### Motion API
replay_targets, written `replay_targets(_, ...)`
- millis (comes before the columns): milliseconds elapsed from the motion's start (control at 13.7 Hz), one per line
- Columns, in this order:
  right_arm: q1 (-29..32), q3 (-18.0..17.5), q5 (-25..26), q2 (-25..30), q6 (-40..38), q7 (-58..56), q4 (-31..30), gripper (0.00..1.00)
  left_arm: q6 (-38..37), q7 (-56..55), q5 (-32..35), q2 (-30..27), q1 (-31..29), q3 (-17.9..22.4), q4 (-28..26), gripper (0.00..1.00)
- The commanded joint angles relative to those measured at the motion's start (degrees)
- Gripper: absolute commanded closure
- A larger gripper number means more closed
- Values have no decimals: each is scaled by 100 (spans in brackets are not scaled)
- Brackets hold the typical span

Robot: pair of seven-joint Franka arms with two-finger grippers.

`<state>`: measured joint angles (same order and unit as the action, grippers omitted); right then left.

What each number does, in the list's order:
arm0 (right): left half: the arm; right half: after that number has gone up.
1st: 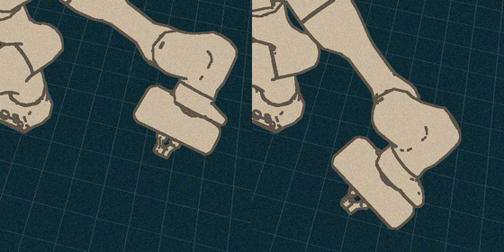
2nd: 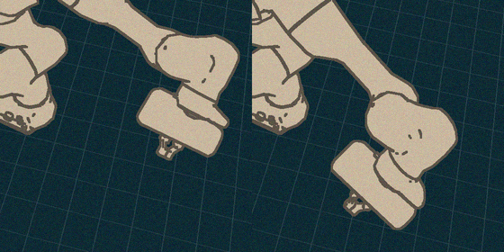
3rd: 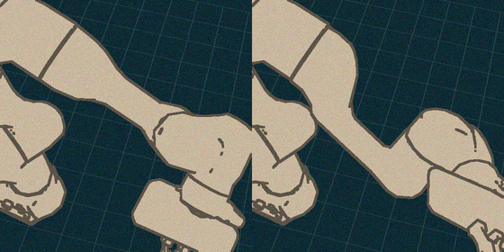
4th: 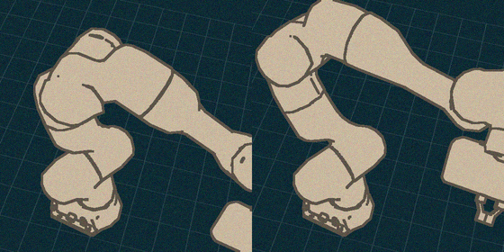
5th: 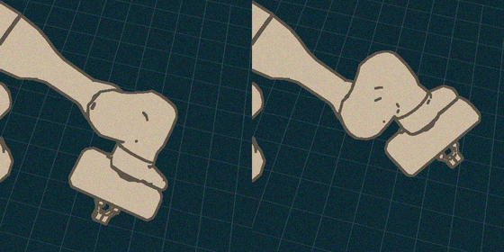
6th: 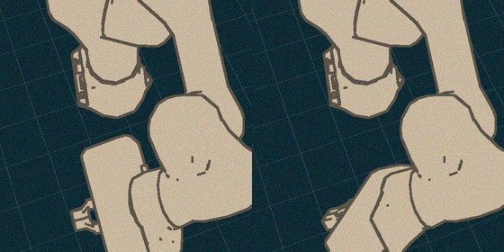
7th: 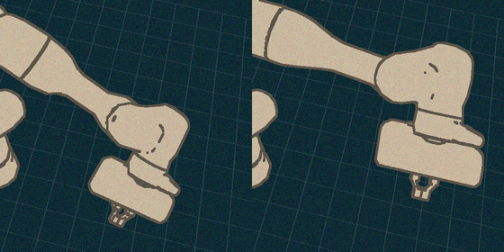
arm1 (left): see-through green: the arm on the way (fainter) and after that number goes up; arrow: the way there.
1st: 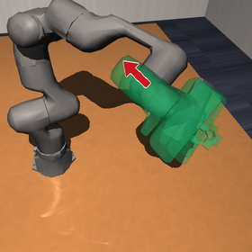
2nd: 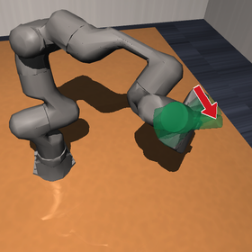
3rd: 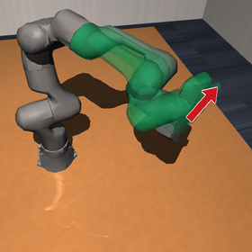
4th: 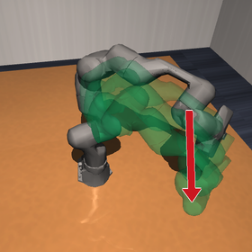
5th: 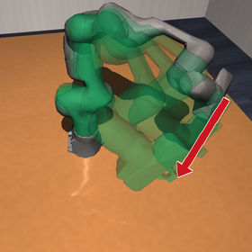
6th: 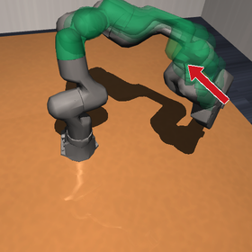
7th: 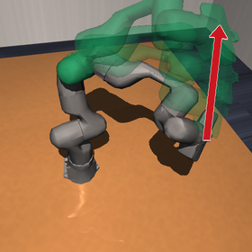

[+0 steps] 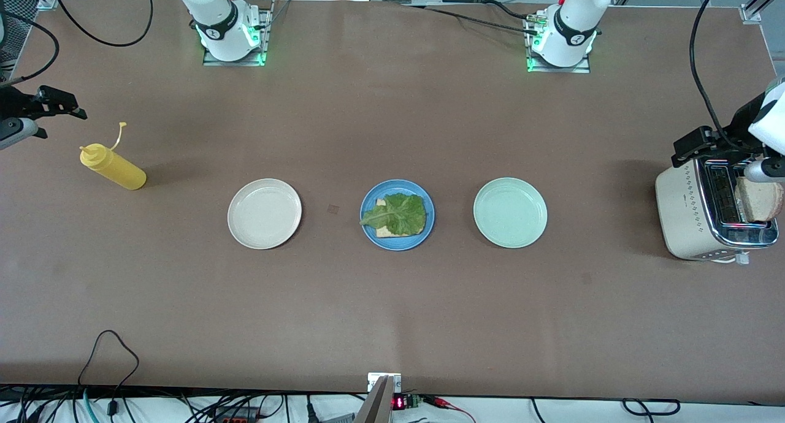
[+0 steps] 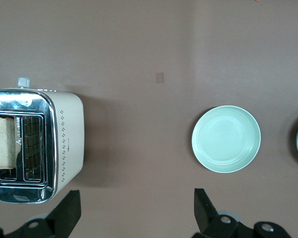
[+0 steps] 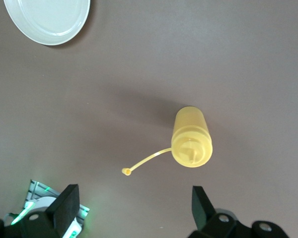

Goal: Make sandwich in blue plate with both arms
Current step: 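Lower the open right gripper around the yellow mustard bottle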

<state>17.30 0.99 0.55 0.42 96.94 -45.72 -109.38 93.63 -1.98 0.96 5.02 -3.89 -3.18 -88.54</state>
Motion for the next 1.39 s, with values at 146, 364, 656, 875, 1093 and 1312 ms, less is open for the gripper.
replay_targets(146, 510, -99, 24, -15, 386, -1498, -154, 0, -20, 119, -131, 43, -24, 2, 100, 0)
replay_targets(364, 922, -99, -229, -242, 729, -2736, -225, 0, -29, 119, -131, 51, -24, 2, 92, 0)
replay_targets(656, 1573, -90, -1047, -761, 922, -4476, -190, 0, -29, 119, -131, 51, -24, 2, 92, 0)
replay_targets(875, 1994, -90, -1864, -1252, 932, -6119, -163, 0, -21, 119, -105, 51, -24, 2, 92, 0)
replay_targets(1093, 2242, -90, -2278, -1553, 932, -7080, -154, 0, -20, 119, -114, 51, -33, 2, 92, 0)
replay_targets(1312, 2461, -90, -2401, -1991, 915, -7783, -23, 0, -20, 119, -114, 51, -33, 2, 92, 0)
